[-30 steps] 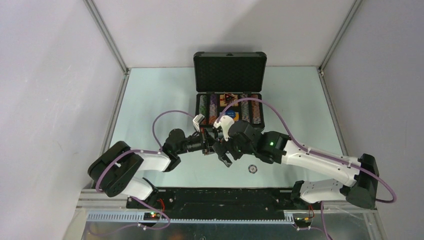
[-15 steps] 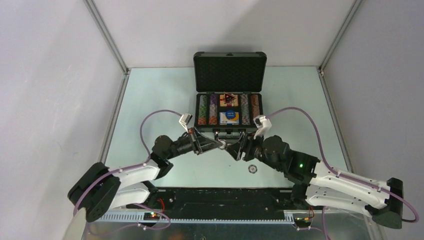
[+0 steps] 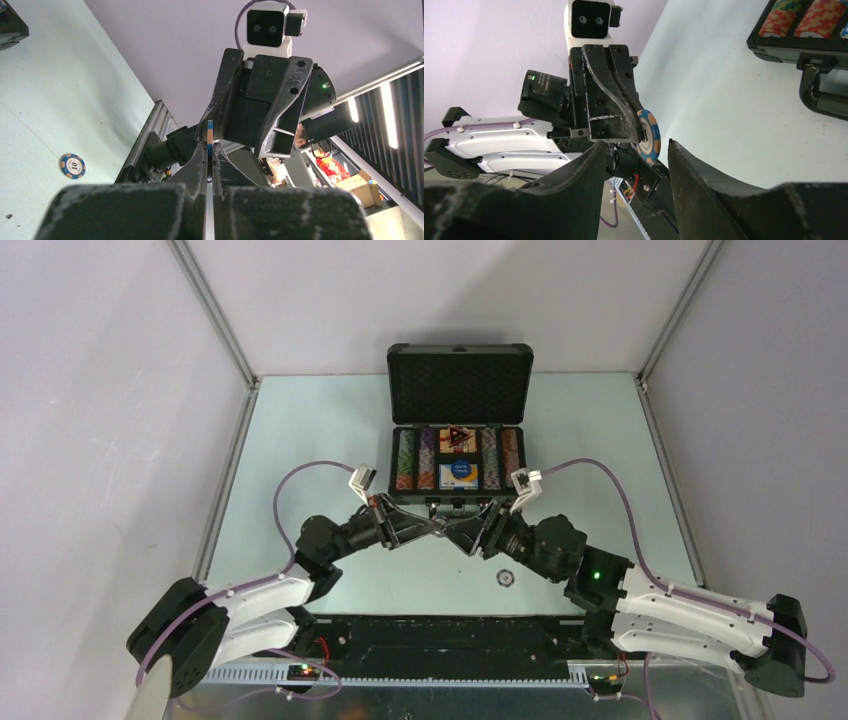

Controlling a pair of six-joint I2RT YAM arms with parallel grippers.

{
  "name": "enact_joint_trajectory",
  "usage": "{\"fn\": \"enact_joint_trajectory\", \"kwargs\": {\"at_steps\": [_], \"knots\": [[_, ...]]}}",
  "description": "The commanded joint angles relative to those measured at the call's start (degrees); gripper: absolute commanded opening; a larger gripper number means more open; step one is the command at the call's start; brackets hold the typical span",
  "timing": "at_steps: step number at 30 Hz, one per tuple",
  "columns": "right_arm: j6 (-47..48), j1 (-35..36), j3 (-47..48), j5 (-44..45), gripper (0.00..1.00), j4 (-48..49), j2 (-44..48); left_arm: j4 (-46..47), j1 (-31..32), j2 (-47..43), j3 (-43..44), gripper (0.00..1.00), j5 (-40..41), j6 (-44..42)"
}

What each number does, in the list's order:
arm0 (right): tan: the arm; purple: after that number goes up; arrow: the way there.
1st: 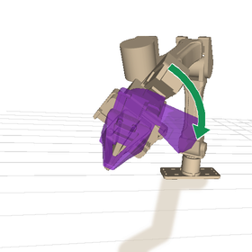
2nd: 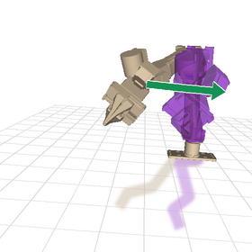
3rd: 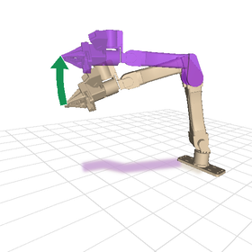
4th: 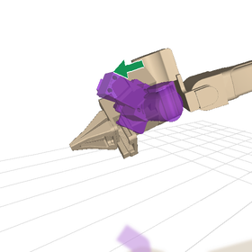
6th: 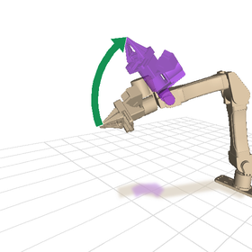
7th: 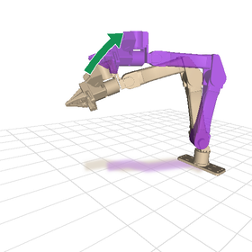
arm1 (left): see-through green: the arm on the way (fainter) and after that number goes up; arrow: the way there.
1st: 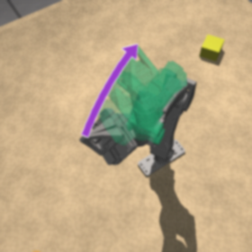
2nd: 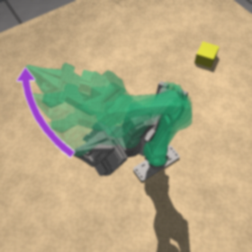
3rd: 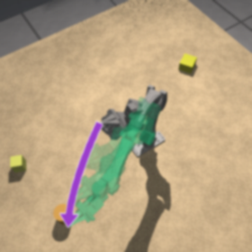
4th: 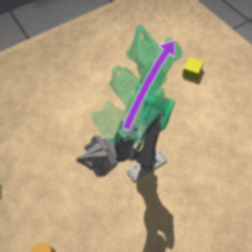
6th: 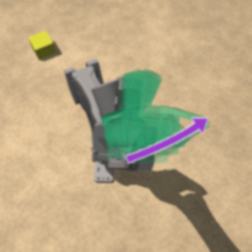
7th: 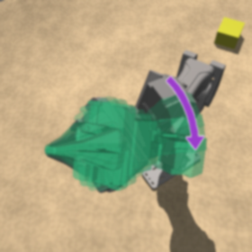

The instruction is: Pack up texas hold em set

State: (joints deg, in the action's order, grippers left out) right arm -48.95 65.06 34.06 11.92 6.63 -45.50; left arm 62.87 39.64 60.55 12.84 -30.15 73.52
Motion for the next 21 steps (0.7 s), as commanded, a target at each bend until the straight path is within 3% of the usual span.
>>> {"fn": "enact_joint_trajectory", "kwargs": {"at_steps": [1,10,14,15,17,19,20,21], "knots": [[-1.1,0.2,-0.1,-0.6,0.51,5.1,-0.8,2.0,0.3,-1.9,-0.6,0.00,0.5,0.3],[-1.4,0.2,-0.1,-1.2,0.37,5.4,-1.7,1.9,0.3,-2.3,-0.5,0.00,0.3,0.7],[-1.3,0.2,-0.1,-1.1,0.19,5.6,-2.1,1.8,0.3,-2.5,-0.7,0.00,0.4,0.7],[-1.5,0.2,-0.1,-1.1,0.06,5.7,-2.2,1.8,0.3,-2.5,-0.7,0.00,0.4,0.7],[-1.8,0.2,-0.1,-1.0,0.00,5.4,-2.3,1.9,0.3,-2.4,-0.8,0.06,0.5,0.7],[-1.5,0.2,-0.1,-0.9,0.00,5.0,-2.3,1.8,0.3,-2.4,-0.9,0.17,0.6,0.7],[-1.2,0.1,-0.1,-0.9,0.00,4.7,-2.2,1.9,0.3,-2.5,-0.9,0.33,0.8,0.6],[-1.0,0.1,-0.1,-0.5,0.00,4.0,-1.8,1.8,0.3,-2.5,-1.0,0.41,0.9,0.4]]}}
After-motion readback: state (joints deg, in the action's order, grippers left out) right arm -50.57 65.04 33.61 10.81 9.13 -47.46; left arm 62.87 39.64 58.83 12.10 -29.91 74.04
